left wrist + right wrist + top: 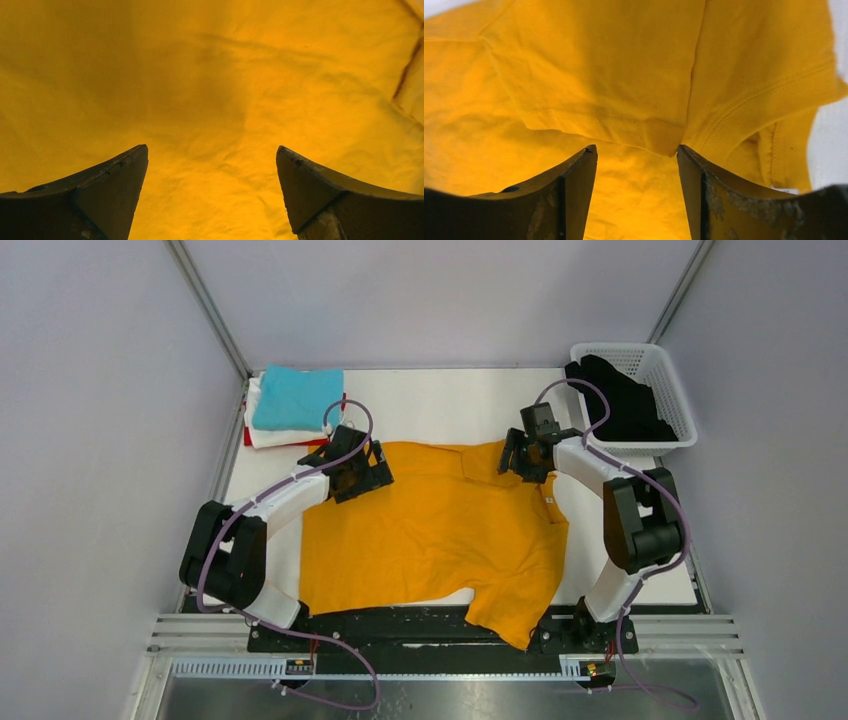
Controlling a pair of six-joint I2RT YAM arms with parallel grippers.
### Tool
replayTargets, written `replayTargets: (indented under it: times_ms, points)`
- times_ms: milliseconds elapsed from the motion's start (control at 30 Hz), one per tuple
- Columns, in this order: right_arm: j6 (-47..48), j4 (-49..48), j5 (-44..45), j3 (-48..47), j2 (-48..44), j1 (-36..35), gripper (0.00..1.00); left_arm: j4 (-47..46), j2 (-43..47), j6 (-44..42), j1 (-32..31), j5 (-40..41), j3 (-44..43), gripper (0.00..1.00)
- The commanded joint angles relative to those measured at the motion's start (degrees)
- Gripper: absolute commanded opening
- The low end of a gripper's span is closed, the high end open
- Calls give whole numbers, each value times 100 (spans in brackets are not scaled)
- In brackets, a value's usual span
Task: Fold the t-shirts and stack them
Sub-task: Flatten out the tshirt
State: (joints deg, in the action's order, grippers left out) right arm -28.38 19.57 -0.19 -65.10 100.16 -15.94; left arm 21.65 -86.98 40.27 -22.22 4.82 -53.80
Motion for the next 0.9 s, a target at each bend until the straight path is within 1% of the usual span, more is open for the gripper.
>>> replayTargets:
  times_ms: [0, 300, 367, 400, 533, 767, 867]
  points:
    - [-245, -190, -234, -212, 326, 12, 65, -426, 278, 169, 35, -30, 233, 99]
    - [-445, -293, -15, -452, 865, 10, 57, -381, 148, 156, 36, 103, 405, 99]
    - [-474, -329, -8, -491, 892, 12, 55, -379, 143, 156, 35, 115, 421, 99]
    - [-495, -361, 134, -499, 898, 12, 54, -374, 140, 152, 33, 130, 432, 99]
    - [-572, -579, 108, -553, 870, 12, 51, -357, 100, 135, 34, 176, 432, 99]
    - [-672, -894, 36, -697, 826, 16, 50, -323, 15, 140, 39, 199, 454, 99]
    - [-713, -988, -140, -768, 912, 12, 50, -307, 11, 139, 34, 208, 442, 99]
